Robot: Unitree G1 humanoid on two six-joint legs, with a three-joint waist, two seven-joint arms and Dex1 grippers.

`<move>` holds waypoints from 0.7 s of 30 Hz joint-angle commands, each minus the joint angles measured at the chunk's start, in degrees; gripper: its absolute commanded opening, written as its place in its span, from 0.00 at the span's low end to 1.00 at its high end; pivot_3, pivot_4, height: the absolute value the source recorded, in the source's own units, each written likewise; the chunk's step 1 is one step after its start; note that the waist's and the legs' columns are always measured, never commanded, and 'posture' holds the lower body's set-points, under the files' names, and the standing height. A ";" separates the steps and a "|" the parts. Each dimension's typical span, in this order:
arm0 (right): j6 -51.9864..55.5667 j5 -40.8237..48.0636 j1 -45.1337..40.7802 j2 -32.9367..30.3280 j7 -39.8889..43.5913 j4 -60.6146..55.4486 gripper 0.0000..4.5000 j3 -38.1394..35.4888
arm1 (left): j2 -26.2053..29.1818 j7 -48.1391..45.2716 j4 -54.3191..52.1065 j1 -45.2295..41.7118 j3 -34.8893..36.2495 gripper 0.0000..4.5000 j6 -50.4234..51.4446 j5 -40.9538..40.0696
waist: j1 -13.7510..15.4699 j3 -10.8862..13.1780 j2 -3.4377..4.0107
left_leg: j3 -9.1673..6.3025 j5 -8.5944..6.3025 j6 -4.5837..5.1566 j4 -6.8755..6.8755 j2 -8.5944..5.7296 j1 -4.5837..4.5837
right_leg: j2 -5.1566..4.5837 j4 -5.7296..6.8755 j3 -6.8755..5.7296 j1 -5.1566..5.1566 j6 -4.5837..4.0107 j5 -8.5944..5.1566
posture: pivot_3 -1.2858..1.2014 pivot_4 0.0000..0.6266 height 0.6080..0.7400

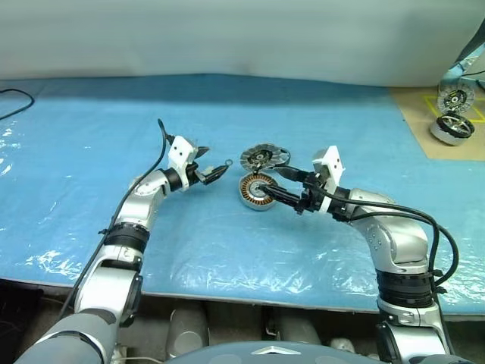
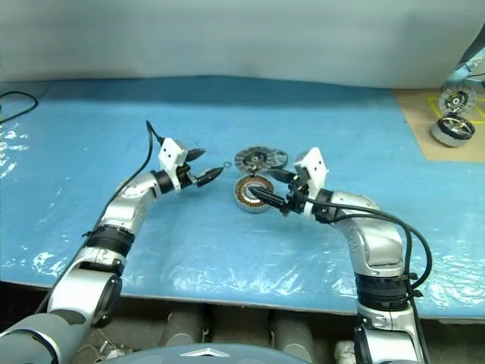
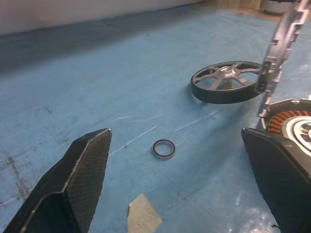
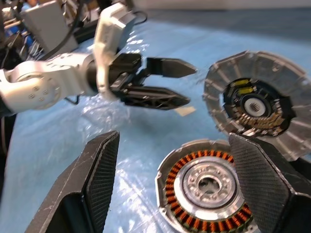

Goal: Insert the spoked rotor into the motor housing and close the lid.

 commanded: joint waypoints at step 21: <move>-4.51 0.17 2.58 -3.72 -10.71 -2.03 0.83 6.33 | -10.21 22.89 29.01 -16.91 0.74 1.00 -3.42 11.49 | 1.07 0.04 -0.06 | -0.15 0.01 -0.01 0.07 -0.16 -0.05 | -0.01 0.01 -0.10 0.05 0.16 0.09 | 0.52 0.24 1.00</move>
